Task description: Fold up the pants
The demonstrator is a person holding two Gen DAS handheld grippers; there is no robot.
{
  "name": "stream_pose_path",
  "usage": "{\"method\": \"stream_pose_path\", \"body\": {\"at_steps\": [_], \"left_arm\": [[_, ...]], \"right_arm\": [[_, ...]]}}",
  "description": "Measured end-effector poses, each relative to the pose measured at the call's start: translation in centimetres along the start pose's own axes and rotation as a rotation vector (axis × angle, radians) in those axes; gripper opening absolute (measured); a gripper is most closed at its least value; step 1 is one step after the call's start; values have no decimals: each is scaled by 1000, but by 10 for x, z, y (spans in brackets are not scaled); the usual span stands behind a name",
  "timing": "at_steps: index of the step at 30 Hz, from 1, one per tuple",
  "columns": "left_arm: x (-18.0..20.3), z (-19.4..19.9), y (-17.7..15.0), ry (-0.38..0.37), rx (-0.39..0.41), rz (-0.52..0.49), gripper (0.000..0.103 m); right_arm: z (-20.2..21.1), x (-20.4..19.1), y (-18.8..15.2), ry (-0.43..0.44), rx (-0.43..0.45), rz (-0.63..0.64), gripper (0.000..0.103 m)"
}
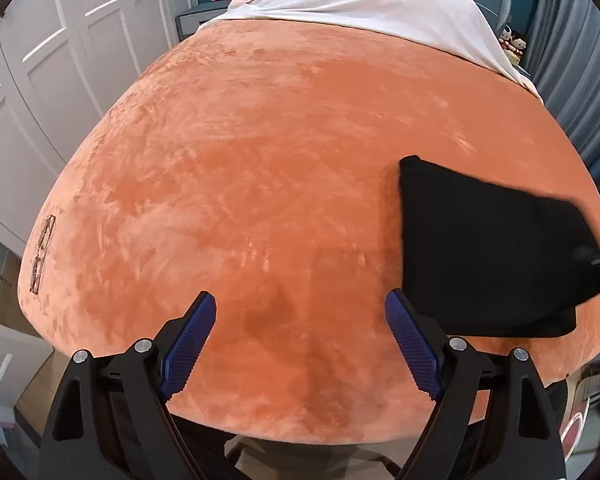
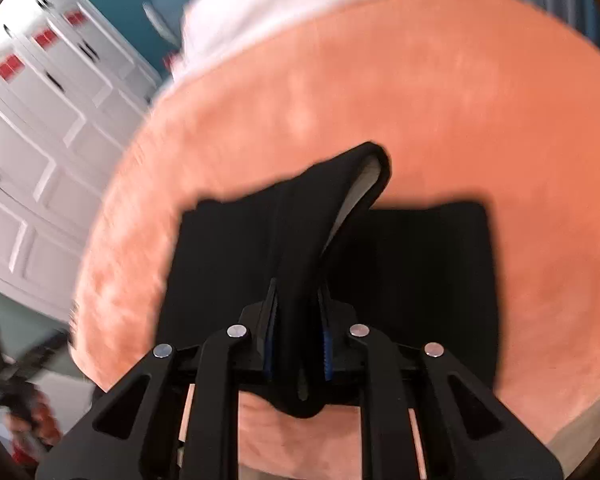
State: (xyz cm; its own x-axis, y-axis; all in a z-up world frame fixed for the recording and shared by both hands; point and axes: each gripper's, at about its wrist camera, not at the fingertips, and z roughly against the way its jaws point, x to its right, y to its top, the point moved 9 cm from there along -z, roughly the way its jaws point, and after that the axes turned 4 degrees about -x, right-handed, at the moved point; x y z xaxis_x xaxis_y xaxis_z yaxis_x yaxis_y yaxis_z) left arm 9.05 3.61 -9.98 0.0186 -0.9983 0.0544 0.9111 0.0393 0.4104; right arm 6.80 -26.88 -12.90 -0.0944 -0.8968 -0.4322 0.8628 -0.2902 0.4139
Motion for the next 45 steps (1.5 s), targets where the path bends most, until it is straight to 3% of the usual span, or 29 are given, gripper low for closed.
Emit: {"method": "stream_pose_path", "body": {"at_steps": [2, 4, 6, 7, 8, 10, 12, 13, 17, 19, 21, 22, 23, 24, 25, 26, 28, 30, 34, 36, 37, 39, 40, 41, 42, 43, 44, 45], "left_arm": [[2, -3, 1, -9, -2, -4, 84], [9, -12, 1, -36, -24, 1, 84], [21, -23, 1, -76, -53, 1, 84], [27, -29, 1, -85, -70, -3, 84], [35, -35, 1, -96, -87, -15, 84], [46, -45, 5, -107, -106, -29, 84], [57, -59, 10, -142, -121, -17, 84], [63, -66, 13, -166, -131, -2, 86], [99, -114, 13, -317, -249, 48, 87], [118, -133, 5, -340, -305, 40, 87], [135, -142, -2, -399, -315, 17, 87], [138, -149, -5, -390, -317, 7, 90], [139, -154, -5, -373, -305, -1, 88], [140, -155, -3, -378, -301, -6, 87], [140, -152, 1, -391, -298, -8, 68], [144, -144, 5, -464, -302, -11, 32], [139, -130, 16, -479, -292, -6, 20], [124, -97, 36, -499, -213, -16, 17], [73, -33, 60, -391, -66, -70, 16], [32, -9, 56, -265, -17, -80, 17], [20, -7, 53, -228, -13, -82, 24], [-16, -20, 34, -60, -12, -95, 38], [-36, -36, 17, 94, -25, -120, 44], [-51, -51, 1, 195, -59, -144, 44], [-59, -60, -13, 238, -99, -147, 44], [-66, -63, -22, 241, -125, -129, 44], [-69, -59, -31, 197, -126, -82, 44], [-70, -51, -34, 151, -107, -45, 44]], "right_arm": [[22, 15, 6, -45, 35, 1, 16], [15, 46, -5, -140, 5, -3, 17], [-33, 95, -39, -242, -156, -32, 28], [-46, 107, -50, -240, -179, -56, 29], [-35, 105, -45, -185, -116, -100, 33], [-11, 102, -33, -199, -70, -128, 47], [8, 101, -20, -200, 18, -146, 90], [13, 102, -17, -188, 38, -152, 93], [-18, 120, -23, -138, -83, -217, 93], [-41, 122, -35, -134, -162, -243, 93], [-51, 126, -42, -126, -139, -264, 96], [-49, 124, -43, -119, -118, -260, 93], [-50, 116, -42, -79, -119, -255, 66], [-50, 111, -41, -34, -119, -280, 53], [-49, 110, -39, -22, -113, -308, 46], [-43, 104, -35, -22, -114, -308, 39], [-36, 90, -29, -9, -98, -301, 35], [-22, 66, -17, 28, -71, -268, 33], [0, -12, 1, 164, -42, -154, 32], [4, -52, -5, 196, -47, -71, 33], [-4, -67, -14, 188, -63, -33, 33], [-32, -74, -34, 130, -114, 21, 42], [-53, -70, -48, 84, -153, 44, 45], [-79, -59, -66, 20, -219, 40, 46], [-93, -45, -81, -54, -269, 15, 55], [-95, -40, -85, -59, -256, -33, 56], [-81, -39, -83, -13, -201, -105, 55], [-69, -38, -79, -33, -161, -125, 52]]}}
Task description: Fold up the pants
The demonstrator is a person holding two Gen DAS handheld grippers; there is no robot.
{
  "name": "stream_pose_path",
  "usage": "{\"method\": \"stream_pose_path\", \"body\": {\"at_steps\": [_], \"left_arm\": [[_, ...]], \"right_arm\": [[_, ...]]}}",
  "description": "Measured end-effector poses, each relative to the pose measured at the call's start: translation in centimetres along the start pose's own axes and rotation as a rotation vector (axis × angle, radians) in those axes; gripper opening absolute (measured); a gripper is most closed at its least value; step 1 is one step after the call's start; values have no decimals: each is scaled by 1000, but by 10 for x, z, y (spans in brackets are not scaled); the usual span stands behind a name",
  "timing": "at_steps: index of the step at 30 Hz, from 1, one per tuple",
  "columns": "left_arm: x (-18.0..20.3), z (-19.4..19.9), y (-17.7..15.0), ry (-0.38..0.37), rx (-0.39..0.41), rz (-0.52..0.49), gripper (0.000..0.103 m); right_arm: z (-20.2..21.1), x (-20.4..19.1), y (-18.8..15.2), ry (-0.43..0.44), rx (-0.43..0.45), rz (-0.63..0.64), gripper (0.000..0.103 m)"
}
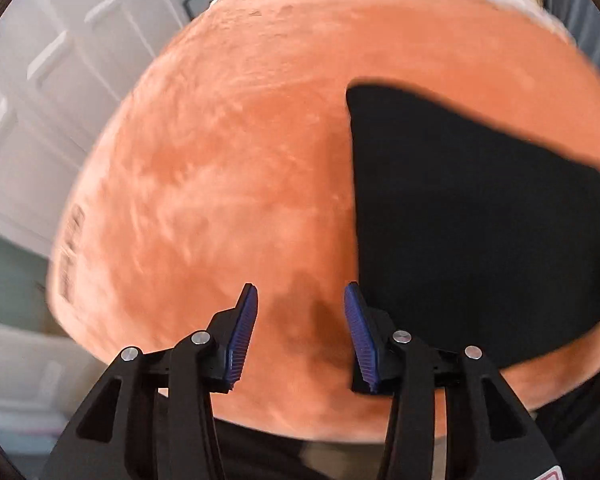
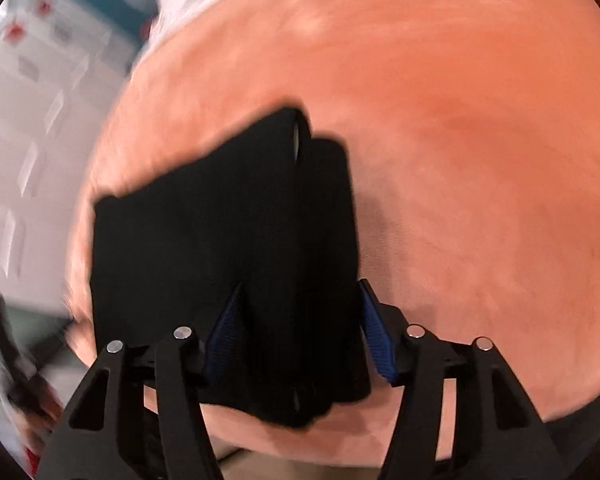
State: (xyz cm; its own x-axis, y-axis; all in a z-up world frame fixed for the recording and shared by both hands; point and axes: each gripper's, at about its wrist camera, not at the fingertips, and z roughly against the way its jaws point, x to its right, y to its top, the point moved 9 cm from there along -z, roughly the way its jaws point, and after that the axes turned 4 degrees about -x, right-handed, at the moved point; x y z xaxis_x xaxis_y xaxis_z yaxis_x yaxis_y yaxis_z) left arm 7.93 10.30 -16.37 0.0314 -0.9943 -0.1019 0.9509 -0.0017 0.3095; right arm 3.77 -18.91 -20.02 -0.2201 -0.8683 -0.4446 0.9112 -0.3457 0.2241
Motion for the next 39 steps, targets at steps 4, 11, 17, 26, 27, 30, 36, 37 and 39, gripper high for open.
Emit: {"method": "stream_pose_path", "body": {"at_steps": [4, 11, 17, 26, 27, 30, 36, 37, 39], "left_arm": [[25, 32, 18, -73, 91, 12, 44], [92, 2, 42, -47, 54, -114, 65], [73, -13, 31, -63, 38, -74, 67], [60, -5, 29, -55, 55, -85, 73], [59, -5, 27, -60, 47, -82, 73], [54, -5, 20, -64, 23, -68, 73], [45, -10, 12, -59, 8, -48, 73], [45, -10, 12, -69, 7, -45, 73], [45, -11, 12, -79, 2, -41, 73]], "right_arm": [[45, -48, 19, -65, 128, 189, 16], [-61, -66, 64, -238, 2, 354, 1], [-17, -78, 84, -133, 96, 245, 5], [-46, -142, 76, -37, -52, 320, 7], [-55, -172, 72, 4, -90, 381, 7], [-91, -238, 60, 83, -212, 503, 7], [-185, -264, 46, -37, -419, 614, 4], [-183, -267, 51, -34, -406, 593, 4], [-160, -270, 66, -4, -341, 541, 4]]}}
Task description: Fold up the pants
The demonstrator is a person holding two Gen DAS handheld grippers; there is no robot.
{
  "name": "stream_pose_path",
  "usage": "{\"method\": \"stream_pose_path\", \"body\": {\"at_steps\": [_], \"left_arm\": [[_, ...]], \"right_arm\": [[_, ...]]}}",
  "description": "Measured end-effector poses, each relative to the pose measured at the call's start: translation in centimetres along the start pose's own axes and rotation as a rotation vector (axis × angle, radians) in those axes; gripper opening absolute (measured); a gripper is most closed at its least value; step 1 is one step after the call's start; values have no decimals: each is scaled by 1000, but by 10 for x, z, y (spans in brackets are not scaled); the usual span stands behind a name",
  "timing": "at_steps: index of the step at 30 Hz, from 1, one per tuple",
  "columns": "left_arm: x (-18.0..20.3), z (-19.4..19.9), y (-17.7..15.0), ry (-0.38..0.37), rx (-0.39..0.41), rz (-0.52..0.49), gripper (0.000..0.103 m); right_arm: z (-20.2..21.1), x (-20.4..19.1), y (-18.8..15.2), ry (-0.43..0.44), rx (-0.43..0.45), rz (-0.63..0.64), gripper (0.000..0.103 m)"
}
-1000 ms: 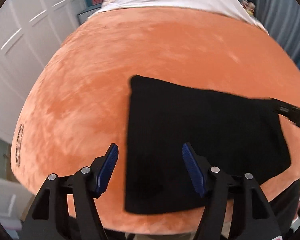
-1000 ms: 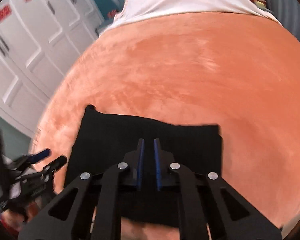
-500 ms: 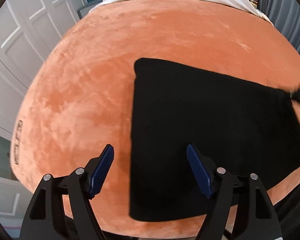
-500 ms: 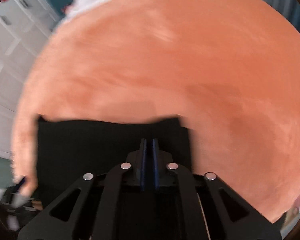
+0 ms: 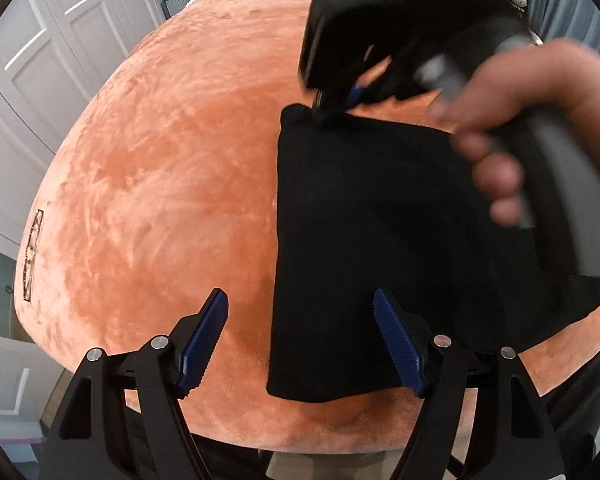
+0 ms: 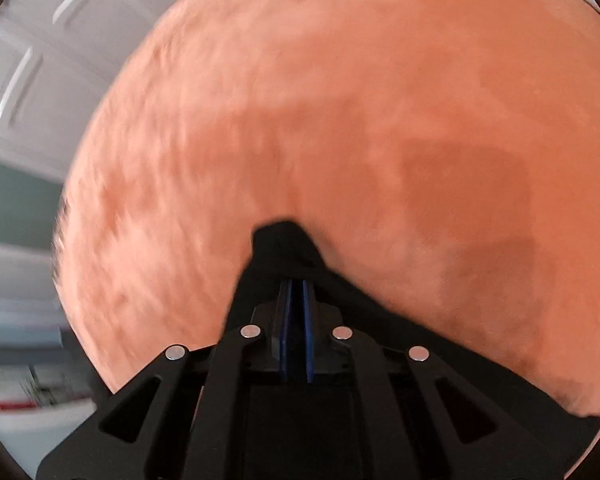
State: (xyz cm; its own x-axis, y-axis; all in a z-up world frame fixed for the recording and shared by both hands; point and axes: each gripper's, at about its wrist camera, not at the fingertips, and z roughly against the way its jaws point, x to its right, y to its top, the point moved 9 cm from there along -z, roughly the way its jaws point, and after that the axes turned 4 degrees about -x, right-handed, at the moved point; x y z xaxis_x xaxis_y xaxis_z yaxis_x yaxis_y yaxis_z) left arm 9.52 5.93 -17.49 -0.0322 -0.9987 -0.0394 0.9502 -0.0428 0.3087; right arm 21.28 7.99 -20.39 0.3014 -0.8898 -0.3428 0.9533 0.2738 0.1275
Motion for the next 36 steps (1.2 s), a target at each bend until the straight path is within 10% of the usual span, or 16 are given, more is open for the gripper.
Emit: {"method": "stream_pose_path", "body": {"at_steps": [5, 11, 15, 22, 23, 27, 32, 36], "left_arm": [[3, -3, -2, -1, 2, -9, 73], [10, -2, -6, 20, 5, -27, 73], [17, 1, -7, 41, 0, -48, 74], [27, 10, -10, 78, 6, -65, 74], [27, 10, -10, 84, 3, -65, 74], [17, 13, -18, 100, -6, -50, 78], [12, -1, -32, 123, -58, -36, 80], [13, 12, -32, 147, -25, -60, 80]], "right_arm": [[78, 37, -55, -90, 219, -11, 14], [76, 149, -156, -171, 235, -321, 18], [84, 179, -185, -36, 272, -461, 8], [85, 157, -205, -215, 279, -281, 25], [74, 175, -219, -261, 243, -285, 41], [103, 180, -242, -86, 341, -453, 50], [73, 174, -258, -148, 257, -341, 50], [96, 170, -258, 38, 348, -456, 45]]}}
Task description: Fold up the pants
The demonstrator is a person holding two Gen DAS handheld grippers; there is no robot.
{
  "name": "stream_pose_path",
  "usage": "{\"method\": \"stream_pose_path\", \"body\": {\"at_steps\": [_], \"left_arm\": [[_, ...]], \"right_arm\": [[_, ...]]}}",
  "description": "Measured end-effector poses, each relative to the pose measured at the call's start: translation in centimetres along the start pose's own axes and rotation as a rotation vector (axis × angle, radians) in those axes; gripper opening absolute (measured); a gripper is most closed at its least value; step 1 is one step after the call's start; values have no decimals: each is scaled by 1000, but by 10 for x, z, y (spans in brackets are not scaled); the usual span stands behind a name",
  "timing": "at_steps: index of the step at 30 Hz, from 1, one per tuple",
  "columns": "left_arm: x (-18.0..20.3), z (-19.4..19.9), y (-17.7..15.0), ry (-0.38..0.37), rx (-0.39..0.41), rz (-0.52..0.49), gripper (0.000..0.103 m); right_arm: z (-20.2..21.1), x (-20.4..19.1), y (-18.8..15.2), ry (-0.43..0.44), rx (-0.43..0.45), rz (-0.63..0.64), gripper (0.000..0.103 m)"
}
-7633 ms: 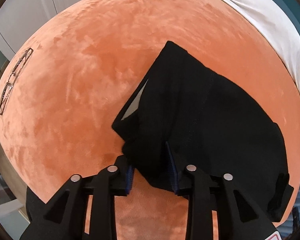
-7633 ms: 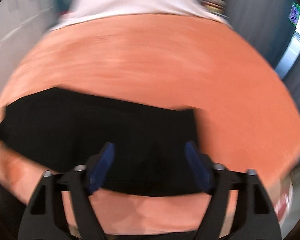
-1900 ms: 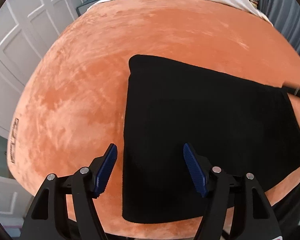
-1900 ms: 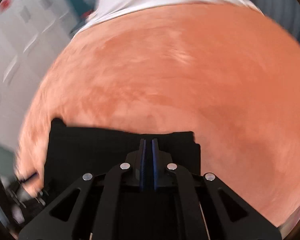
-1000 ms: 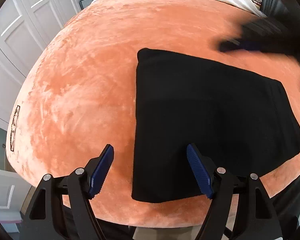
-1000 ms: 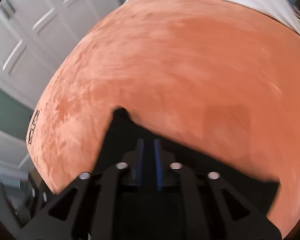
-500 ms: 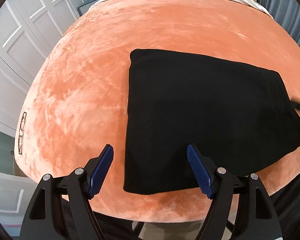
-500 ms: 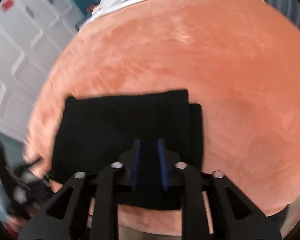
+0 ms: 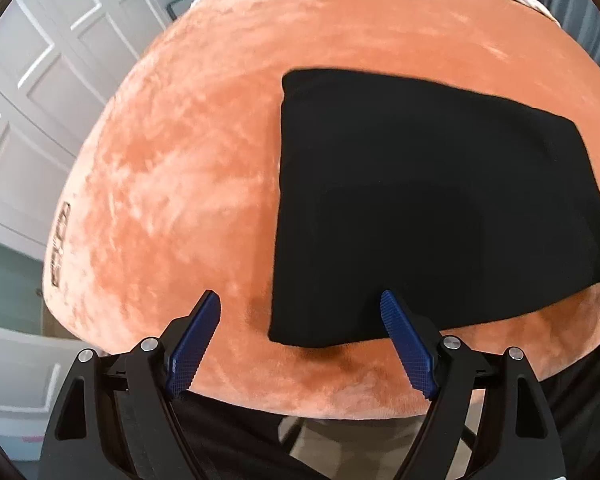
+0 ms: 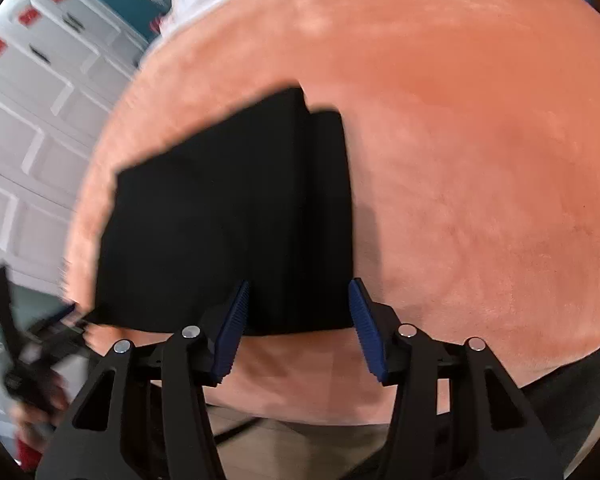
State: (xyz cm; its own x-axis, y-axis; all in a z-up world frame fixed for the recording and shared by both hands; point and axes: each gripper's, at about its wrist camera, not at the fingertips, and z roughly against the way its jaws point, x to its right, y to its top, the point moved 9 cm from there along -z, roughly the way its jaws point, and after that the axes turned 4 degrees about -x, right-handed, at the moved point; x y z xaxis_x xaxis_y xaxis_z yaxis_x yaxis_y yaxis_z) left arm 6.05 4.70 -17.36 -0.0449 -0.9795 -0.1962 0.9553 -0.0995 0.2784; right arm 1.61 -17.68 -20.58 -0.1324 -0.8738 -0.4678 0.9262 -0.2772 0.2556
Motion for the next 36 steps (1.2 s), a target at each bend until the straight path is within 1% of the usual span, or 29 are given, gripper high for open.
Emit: {"method": "stream_pose_path", "body": {"at_steps": [2, 3, 4, 6, 7, 8, 9, 10, 11, 12, 14, 15, 17, 18, 19, 20, 21, 22, 23, 24, 25, 26, 27, 28, 29, 30, 31, 34, 36], "left_arm": [[2, 0, 0, 18, 1, -12, 81], [3, -1, 0, 15, -5, -14, 81], [6, -2, 0, 7, -13, -10, 81], [11, 0, 0, -13, -18, -4, 81], [14, 1, 1, -25, -19, -5, 81], [16, 3, 1, -29, -18, -8, 81], [18, 4, 1, -29, -17, -11, 81], [19, 5, 1, -23, -18, -15, 81], [19, 4, 0, -13, -20, -18, 81], [18, 4, 0, -9, -22, -17, 81], [19, 4, 0, -9, -28, -14, 81], [19, 4, 2, -10, -26, -15, 81], [23, 8, 4, -9, -16, -25, 81], [26, 9, 6, -10, -9, -34, 81], [29, 10, 7, -11, -4, -41, 81], [32, 10, 7, -16, -1, -48, 83], [35, 8, 7, -21, 0, -55, 83], [37, 6, 6, -20, -6, -61, 83], [40, 4, 5, -17, -19, -69, 83], [41, 6, 4, -23, -15, -71, 83], [42, 10, 3, -34, -3, -72, 83], [43, 12, 2, -45, 6, -73, 83], [44, 14, 2, -57, 11, -75, 83], [45, 14, 1, -62, 7, -76, 83], [47, 13, 0, -67, 1, -77, 83], [50, 11, -1, -77, -6, -79, 83], [55, 10, -3, -91, -13, -83, 83], [64, 6, -6, -91, -13, -103, 83], [71, 6, -10, -91, -9, -121, 83]], "right_arm": [[10, -11, 11, 70, 28, 14, 43], [11, -14, 18, 99, 35, 18, 42], [10, -14, 23, 106, 35, 14, 42], [-10, -10, 32, 127, -18, -11, 42], [-20, -6, 34, 119, -35, -24, 42], [-35, -3, 32, 102, -71, -25, 42], [-45, -4, 29, 91, -84, -13, 41], [-46, -5, 30, 81, -74, -3, 39], [-45, -8, 30, 64, -71, 21, 34], [-40, -13, 31, 68, -66, 35, 12], [-16, -31, 36, 151, -39, 41, 10], [0, -42, 39, 170, -7, 61, 10], [28, -58, 42, 187, 53, 108, 10], [32, -58, 42, 182, 64, 117, 10], [30, -54, 41, 164, 65, 122, 10], [15, -37, 38, 90, 47, 126, 12], [-5, -22, 36, 4, 17, 141, 16], [-33, 0, 25, -86, -63, 154, 25], [-31, 5, 25, -44, -41, 116, 28], [-19, 4, 26, 13, -11, 61, 31], [1, 1, 27, 47, 28, 20, 31], [16, -1, 27, 41, 68, 27, 31], [33, -2, 23, 6, 113, 56, 31], [43, -2, 16, -44, 127, 101, 31], [43, -1, 8, -91, 122, 138, 31], [42, 1, -4, -154, 109, 195, 32], [36, 0, -20, -212, 89, 277, 32], [19, -2, -40, -318, 49, 403, 31], [11, -2, -43, -361, 83, 434, 31]]}}
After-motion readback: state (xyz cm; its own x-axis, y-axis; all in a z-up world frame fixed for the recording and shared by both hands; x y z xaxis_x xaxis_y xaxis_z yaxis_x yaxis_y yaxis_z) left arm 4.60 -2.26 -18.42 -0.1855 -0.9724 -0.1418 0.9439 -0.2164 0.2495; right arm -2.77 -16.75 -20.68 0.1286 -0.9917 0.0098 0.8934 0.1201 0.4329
